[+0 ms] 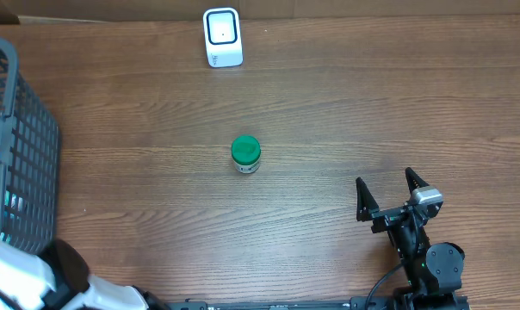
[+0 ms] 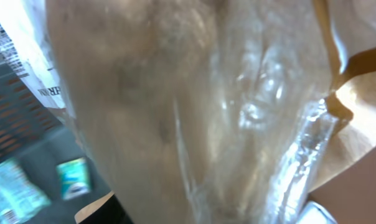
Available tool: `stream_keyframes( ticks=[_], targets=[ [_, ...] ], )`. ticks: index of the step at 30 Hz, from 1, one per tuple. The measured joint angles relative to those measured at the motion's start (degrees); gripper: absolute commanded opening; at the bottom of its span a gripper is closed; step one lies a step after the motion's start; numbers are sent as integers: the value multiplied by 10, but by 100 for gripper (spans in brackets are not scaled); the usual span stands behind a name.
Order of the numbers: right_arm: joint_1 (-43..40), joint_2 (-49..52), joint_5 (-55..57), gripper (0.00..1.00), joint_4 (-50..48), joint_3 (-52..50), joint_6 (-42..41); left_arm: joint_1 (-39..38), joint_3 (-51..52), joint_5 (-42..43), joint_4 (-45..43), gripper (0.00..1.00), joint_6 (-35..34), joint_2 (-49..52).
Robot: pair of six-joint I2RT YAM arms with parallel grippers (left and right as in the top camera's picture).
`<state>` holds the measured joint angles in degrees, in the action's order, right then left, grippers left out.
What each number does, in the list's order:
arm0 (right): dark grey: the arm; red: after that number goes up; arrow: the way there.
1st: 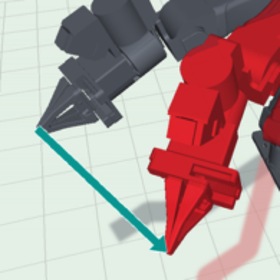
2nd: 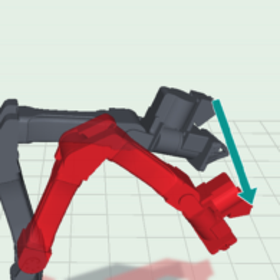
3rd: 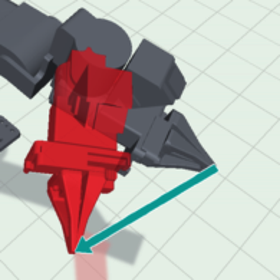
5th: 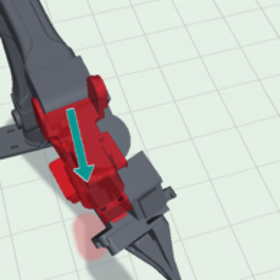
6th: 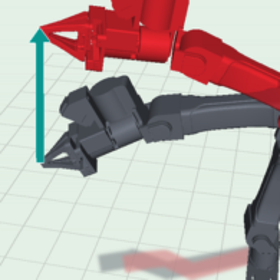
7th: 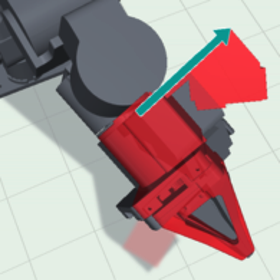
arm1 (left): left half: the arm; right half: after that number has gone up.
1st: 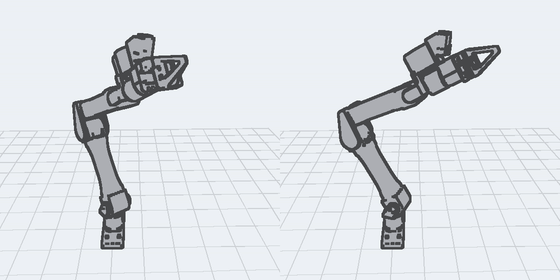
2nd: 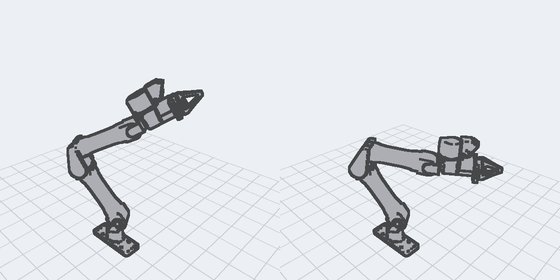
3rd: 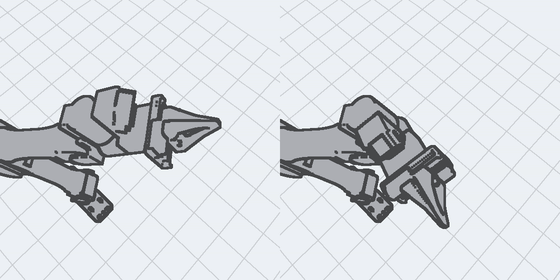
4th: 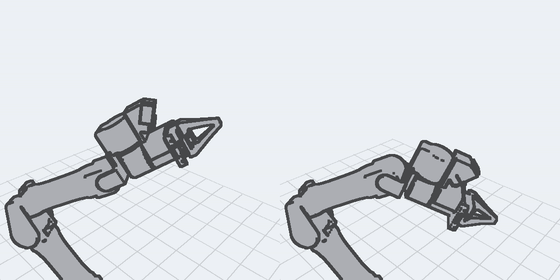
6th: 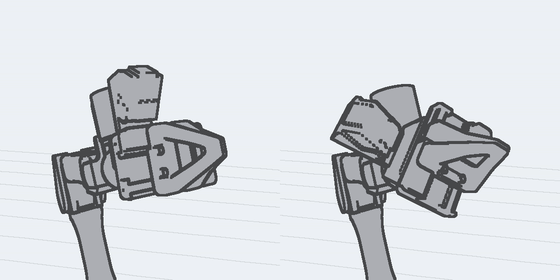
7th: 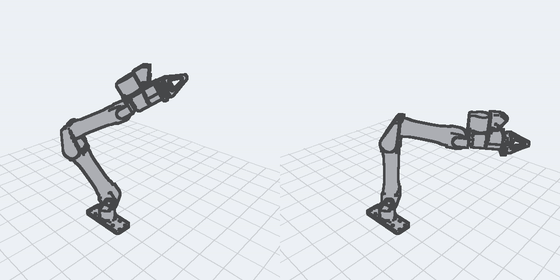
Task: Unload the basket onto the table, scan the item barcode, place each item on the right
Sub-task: 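Grasp the clear snack bag with the left gripper and lift it, then carry the snack bag with the left gripper past the scanner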
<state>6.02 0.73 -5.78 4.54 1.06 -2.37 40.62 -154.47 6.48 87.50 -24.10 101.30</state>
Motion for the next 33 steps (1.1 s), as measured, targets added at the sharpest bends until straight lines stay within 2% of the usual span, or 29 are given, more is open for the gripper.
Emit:
stream_keyframes(
  ticks=[4,9,12,19,23,33],
  targets=[
    [0,0,0,100,0,0,0,-73,-7,22,31,14,4,-42],
    [0,0,0,100,0,0,0,-212,8,26,90,15,35,-28],
    [0,0,0,100,0,0,0,-306,64,23,92,15,59,-7],
    [0,0,0,100,0,0,0,-435,206,-23,88,15,69,39],
    [0,0,0,100,0,0,0,-471,299,-43,53,15,63,80],
    [0,0,0,100,0,0,0,-480,494,-57,-73,17,51,153]
  ],
)
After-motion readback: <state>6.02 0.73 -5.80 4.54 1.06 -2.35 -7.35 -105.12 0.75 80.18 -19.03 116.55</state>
